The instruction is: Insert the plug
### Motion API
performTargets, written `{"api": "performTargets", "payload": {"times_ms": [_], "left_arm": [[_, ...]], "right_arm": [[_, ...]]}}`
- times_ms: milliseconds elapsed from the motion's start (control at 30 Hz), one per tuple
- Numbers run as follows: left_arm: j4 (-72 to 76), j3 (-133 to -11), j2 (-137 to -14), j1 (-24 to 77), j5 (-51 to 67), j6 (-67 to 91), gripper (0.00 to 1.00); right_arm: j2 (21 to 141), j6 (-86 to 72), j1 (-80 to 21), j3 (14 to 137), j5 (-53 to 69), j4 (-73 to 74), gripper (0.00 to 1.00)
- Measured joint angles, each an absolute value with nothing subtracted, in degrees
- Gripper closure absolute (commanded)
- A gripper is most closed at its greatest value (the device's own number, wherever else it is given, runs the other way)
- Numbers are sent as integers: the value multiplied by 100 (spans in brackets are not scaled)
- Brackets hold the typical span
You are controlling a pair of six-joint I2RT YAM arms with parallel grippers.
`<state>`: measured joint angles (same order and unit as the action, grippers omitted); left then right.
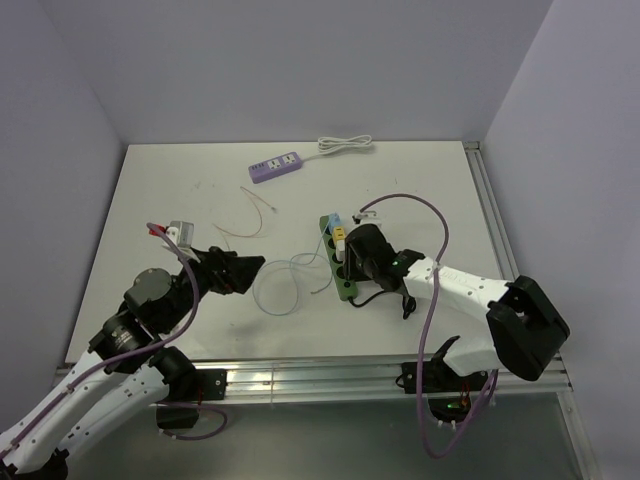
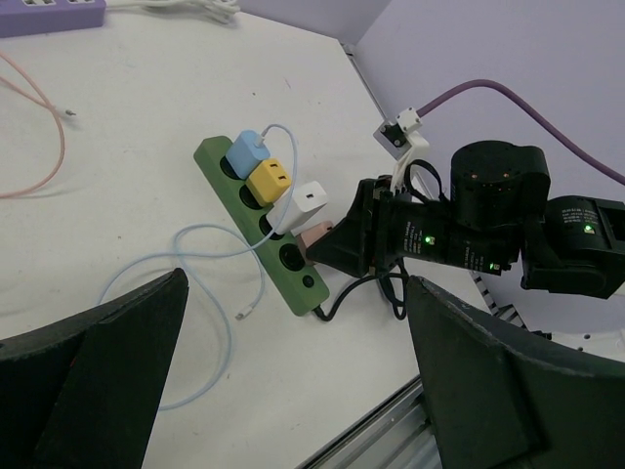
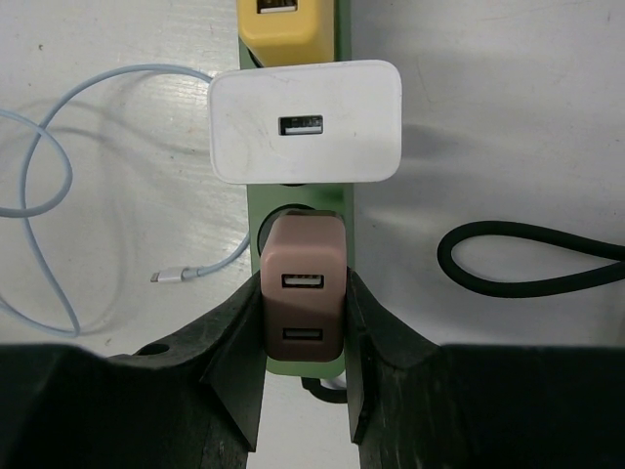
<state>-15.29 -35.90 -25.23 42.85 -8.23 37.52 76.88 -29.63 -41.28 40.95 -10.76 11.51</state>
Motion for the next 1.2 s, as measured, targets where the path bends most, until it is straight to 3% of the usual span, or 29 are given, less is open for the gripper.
{"api": "performTargets", "payload": {"times_ms": [300, 700, 833, 867, 1033, 1200], "left_arm": [[-1525, -3590, -2578, 4285, -819, 3754, 1], [-1559, -3601, -2517, 4285, -823, 3754, 1], [-1621, -3677, -2611, 4285, -829, 3760, 1], [-1629, -3682, -2609, 4285, -838, 3767, 1], [-1750, -3712, -2657, 4285, -873, 3795, 1], [-1861, -3813, -2888, 4285, -897, 3841, 1]], "right_arm": [[8409, -2862, -4418, 4866, -1533, 1868, 100], [8541, -3033, -4641, 4613, -1964, 1496, 100], [8453, -3000, -4678, 4646, -1997, 1540, 75], [8438, -2998, -4674, 4637, -1988, 1535, 61], [8468, -2993, -4683, 4657, -1800, 1544, 31], [8442, -2884, -4727, 4788, -1566, 1605, 22]]}}
